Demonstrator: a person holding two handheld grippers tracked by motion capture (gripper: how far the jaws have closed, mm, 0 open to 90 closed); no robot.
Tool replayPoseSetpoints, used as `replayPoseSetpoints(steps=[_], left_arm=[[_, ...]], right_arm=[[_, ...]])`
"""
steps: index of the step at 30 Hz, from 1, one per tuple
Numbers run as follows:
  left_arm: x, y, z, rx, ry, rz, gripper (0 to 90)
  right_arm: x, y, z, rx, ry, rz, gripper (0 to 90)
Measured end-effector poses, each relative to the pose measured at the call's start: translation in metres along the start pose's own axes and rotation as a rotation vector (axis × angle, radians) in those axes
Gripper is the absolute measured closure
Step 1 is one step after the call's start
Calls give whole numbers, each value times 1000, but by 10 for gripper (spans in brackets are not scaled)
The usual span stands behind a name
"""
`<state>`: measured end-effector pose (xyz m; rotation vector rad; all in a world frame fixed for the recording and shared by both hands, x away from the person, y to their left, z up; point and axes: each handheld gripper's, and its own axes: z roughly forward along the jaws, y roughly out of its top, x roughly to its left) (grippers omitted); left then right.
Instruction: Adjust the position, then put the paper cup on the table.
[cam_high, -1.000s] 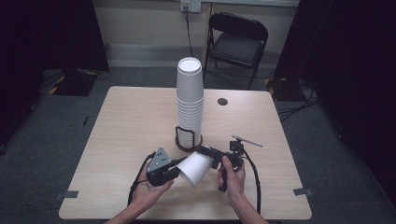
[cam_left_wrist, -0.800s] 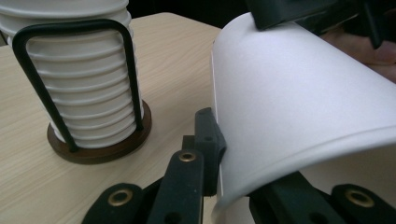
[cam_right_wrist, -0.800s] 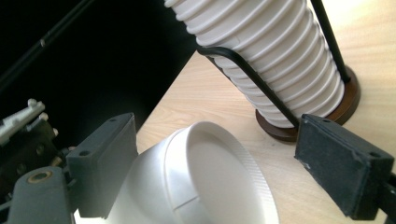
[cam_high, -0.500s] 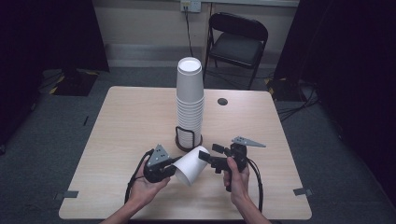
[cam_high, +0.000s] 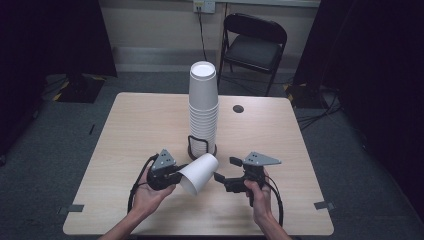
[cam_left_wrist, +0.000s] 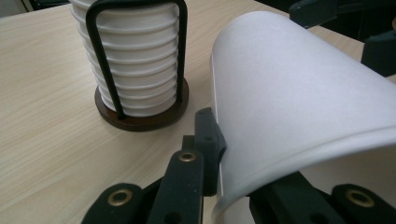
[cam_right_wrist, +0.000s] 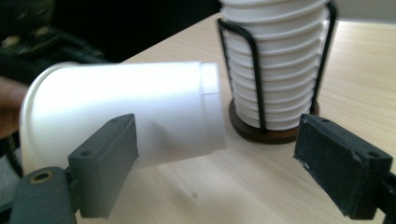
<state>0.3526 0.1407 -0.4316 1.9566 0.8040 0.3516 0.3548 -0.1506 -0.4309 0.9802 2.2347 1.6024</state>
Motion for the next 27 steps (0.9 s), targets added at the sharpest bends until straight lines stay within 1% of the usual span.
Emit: replayPoseSetpoints(steps=[1,2,3,4,5,6,7,8,9,10,11,12,14,15,16,17,18,19,20,21,22,23,24,25,26,27], left_arm=[[0,0,0,0,0,0,855],[0,0,-1,4,-2,-3,855],[0,0,-1,4,-2,-3,855],[0,1,-1,8,-4,0,855],[0,2,-1,17,-4,0,855],[0,2,-1,17,-4,0,856],[0,4,-2,20,-7,4,855],[0,4,-2,20,-7,4,855],[0,4,-2,23,-11,1,855],[1,5,-3,33,-10,4,855],[1,5,-3,33,-10,4,855],[2,5,-2,41,-16,8,855],[2,5,-2,56,-7,17,856],[2,5,-2,56,-7,17,856],[3,5,-1,65,-11,16,856],[3,5,-1,71,-21,11,856],[3,5,0,73,-18,20,856],[2,5,0,77,-17,28,856],[1,6,0,74,5,43,856],[1,6,0,74,5,43,856],[-2,7,1,84,11,62,857],[-2,8,1,86,17,64,857],[-2,8,1,86,17,64,857],[-3,9,1,92,11,64,857],[-3,11,1,99,8,72,857],[-3,11,1,99,8,72,858]], right_arm=[[0,0,0,0,0,0,131],[3,-1,-1,6,6,-40,131],[3,-1,-1,6,6,-40,131],[5,-1,-1,4,-3,-60,130],[9,-3,-2,9,-5,-100,128],[9,-3,-2,9,-5,-100,128],[12,-6,-2,14,-4,-131,131],[12,-6,-2,14,-4,-131,131],[16,-7,-3,28,-12,-168,130],[17,-8,-4,35,-8,-183,130],[17,-8,-4,35,-8,-183,130],[21,-8,-4,50,-18,-227,137],[23,-9,-5,67,-30,-260,152],[23,-9,-5,67,-30,-260,152],[25,-10,-5,72,-38,-282,166],[26,-11,-3,90,-69,-332,175],[27,-12,-2,96,-74,-351,170],[29,-12,-2,103,-98,-385,158],[31,-12,-1,104,-103,-416,159],[32,-12,-1,112,-107,-435,159],[34,-12,-1,123,-129,-481,158],[36,-13,-1,128,-132,-514,156],[36,-13,-1,128,-132,-514,156],[37,-12,-1,133,-123,-522,151],[40,-12,0,143,-135,-568,150],[40,-12,0,143,-135,-568,150]])
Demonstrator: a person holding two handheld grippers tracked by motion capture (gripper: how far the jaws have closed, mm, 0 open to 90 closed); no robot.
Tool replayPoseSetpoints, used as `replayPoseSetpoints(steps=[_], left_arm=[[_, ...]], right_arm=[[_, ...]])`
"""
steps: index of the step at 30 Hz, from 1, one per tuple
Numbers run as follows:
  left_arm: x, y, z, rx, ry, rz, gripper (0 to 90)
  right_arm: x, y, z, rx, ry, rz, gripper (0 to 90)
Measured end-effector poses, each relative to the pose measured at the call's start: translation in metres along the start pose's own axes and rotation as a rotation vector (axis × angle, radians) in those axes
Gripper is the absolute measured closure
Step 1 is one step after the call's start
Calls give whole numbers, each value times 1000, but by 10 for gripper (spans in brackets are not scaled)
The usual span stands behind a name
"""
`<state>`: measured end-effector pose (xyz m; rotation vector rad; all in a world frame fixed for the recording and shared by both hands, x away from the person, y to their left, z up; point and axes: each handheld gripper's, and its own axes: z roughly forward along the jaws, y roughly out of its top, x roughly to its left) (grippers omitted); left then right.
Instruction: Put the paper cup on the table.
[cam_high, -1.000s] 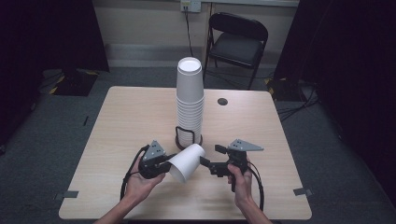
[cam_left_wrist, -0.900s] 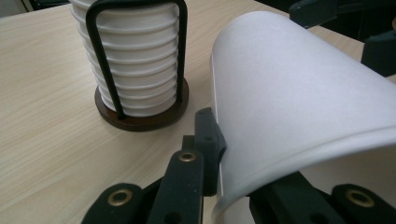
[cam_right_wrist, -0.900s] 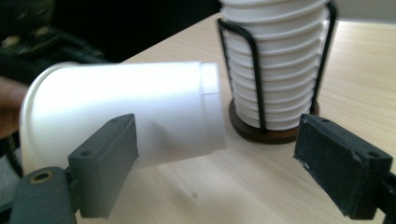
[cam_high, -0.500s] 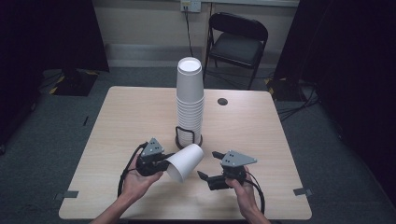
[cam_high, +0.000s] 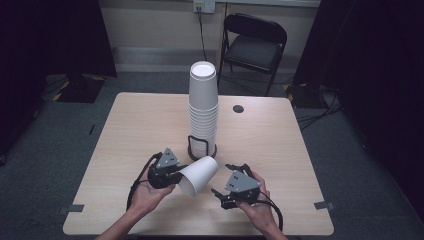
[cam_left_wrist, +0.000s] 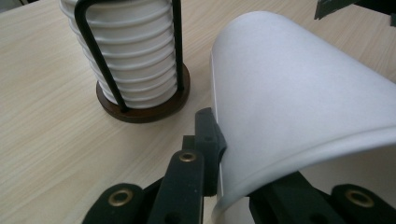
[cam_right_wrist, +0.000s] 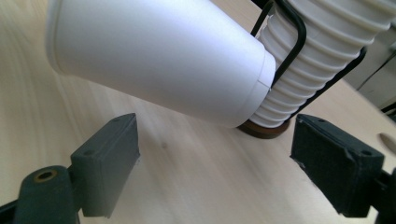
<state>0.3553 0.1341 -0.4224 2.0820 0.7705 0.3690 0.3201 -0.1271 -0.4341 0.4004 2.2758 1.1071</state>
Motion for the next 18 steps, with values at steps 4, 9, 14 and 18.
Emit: replayPoseSetpoints(steps=[4,9,14,18], left_arm=[[-4,4,1,39,-31,32,857],[-6,5,6,83,-66,41,857],[-7,8,10,119,-87,63,857],[-8,8,12,138,-97,63,856]], right_arm=[[2,0,1,1,1,-32,151],[6,2,0,13,7,-125,149],[13,4,3,26,16,-209,149],[17,6,5,24,15,-279,148]])
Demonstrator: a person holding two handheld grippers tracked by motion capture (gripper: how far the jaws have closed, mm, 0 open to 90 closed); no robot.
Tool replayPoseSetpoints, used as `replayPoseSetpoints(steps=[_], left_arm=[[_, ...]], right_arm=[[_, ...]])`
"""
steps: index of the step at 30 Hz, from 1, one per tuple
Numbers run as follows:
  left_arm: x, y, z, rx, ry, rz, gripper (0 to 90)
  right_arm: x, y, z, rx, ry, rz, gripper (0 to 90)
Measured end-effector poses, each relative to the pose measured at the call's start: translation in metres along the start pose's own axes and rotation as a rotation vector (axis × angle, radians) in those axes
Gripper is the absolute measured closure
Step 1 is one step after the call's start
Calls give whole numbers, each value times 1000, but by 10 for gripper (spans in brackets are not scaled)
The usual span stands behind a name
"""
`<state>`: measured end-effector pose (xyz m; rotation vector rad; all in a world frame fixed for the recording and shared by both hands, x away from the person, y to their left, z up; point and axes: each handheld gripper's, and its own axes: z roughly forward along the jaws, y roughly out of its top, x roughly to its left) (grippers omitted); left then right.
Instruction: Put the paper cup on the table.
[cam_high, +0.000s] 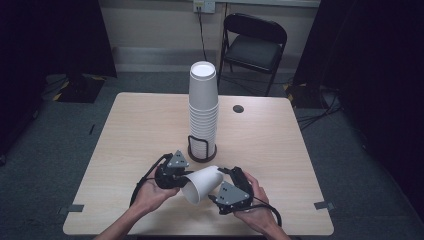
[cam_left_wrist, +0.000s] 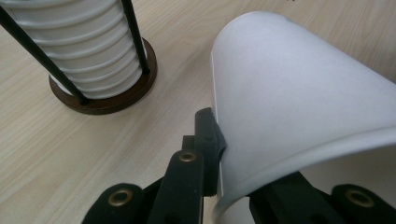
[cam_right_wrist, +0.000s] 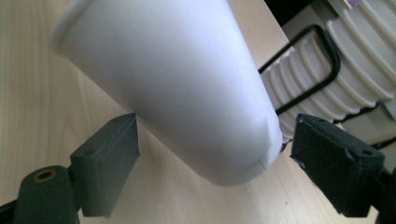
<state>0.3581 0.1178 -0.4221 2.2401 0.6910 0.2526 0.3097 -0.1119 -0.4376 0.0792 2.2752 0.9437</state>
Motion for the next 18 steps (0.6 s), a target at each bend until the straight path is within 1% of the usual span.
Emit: replayPoseSetpoints(steps=[4,5,6,7,8,9,10,11,13,14,15,16,17,18], left_arm=[[-1,1,1,4,-4,-3,856],[-1,2,1,9,-6,4,856],[-1,2,1,9,-6,4,856],[-1,2,1,11,-10,4,856],[-1,2,1,11,-10,4,856],[0,2,1,8,-12,0,856],[-1,3,1,11,-16,-3,856],[-1,3,1,25,-15,8,857],[-2,4,3,22,-22,12,857],[-2,4,3,22,-22,12,857],[-2,7,3,36,-35,20,857],[-2,7,3,36,-35,20,857],[-3,9,4,40,-40,17,857],[-3,9,4,40,-40,17,857]], right_arm=[[4,-1,3,7,-1,-57,151],[4,-1,4,6,-2,-70,149],[4,-1,5,1,0,-73,150],[5,-1,6,-1,-1,-88,150],[5,-1,6,-1,-1,-88,150],[6,-1,7,-2,-3,-105,151],[6,-1,7,-2,-3,-105,151],[7,-1,9,5,0,-117,148],[8,0,9,5,1,-131,137],[10,1,10,11,-5,-114,124],[10,1,10,6,-4,-125,115],[10,1,10,6,-4,-125,115],[10,2,11,-12,13,-131,98],[10,2,11,-12,13,-131,98]])
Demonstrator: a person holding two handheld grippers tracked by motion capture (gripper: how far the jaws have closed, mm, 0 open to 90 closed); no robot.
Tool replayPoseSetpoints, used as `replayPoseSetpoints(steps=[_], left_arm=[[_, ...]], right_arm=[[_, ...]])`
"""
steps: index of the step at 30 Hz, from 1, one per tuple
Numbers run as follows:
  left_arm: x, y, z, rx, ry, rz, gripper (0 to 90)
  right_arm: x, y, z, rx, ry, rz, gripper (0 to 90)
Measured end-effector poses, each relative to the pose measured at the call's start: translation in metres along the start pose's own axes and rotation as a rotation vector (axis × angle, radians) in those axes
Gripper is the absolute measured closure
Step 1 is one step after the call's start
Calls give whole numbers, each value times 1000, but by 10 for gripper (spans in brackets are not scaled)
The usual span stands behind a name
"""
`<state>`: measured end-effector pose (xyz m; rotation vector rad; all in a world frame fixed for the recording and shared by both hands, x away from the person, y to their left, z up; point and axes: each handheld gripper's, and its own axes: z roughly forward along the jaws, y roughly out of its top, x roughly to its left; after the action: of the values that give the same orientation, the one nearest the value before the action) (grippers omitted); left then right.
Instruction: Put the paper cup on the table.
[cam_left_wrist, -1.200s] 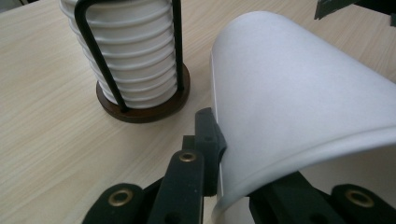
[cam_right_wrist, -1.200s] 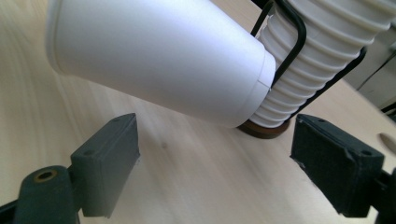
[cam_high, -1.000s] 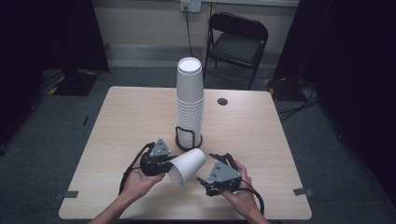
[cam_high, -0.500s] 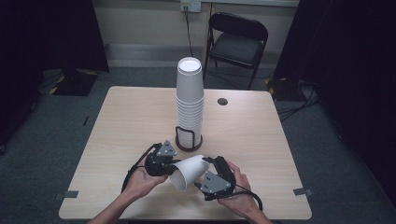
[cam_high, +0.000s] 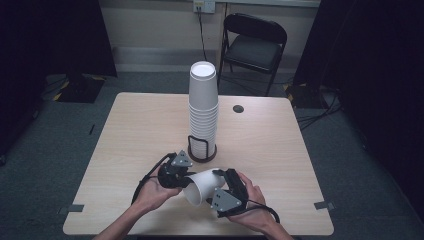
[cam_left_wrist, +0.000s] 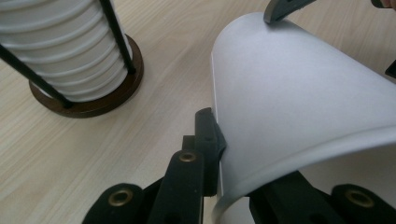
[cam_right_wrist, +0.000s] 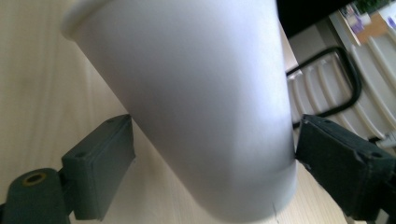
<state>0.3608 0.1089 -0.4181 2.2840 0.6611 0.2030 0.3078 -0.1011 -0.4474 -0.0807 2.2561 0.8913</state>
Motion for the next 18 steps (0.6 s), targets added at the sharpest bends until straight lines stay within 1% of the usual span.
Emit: replayPoseSetpoints(steps=[1,2,3,4,5,6,7,8,12,13,14,15,16,18], left_arm=[[0,3,0,1,-9,4,857],[0,3,0,1,-9,4,857],[0,4,-1,-10,-16,-1,858],[0,4,-1,-10,-16,-1,859],[-1,4,-1,-18,-27,-6,860],[-1,4,-1,-18,-27,-6,860],[-2,5,-1,-21,-39,-3,861],[-3,6,-1,-25,-36,-6,862],[-2,5,-1,-17,-41,-11,862],[-1,4,0,-29,-50,-21,862],[-1,4,0,-29,-50,-21,862],[0,3,1,-27,-57,-35,862],[0,4,1,-30,-62,-36,862],[0,4,1,-31,-69,-37,862]], right_arm=[[0,2,1,-4,-2,-8,88],[0,2,1,-4,-2,-8,88],[1,4,3,-8,-10,-14,94],[2,5,3,-9,-10,-20,101],[1,5,3,-21,6,-26,107],[2,7,4,-22,2,-34,105],[3,8,5,-22,-1,-38,104],[3,9,6,-28,8,-29,100],[4,11,9,-34,10,-23,98],[5,13,10,-36,8,-23,98],[5,13,10,-36,8,-23,98],[5,14,11,-45,7,-22,98],[6,14,12,-43,8,-22,97],[6,17,13,-59,13,-33,96]])
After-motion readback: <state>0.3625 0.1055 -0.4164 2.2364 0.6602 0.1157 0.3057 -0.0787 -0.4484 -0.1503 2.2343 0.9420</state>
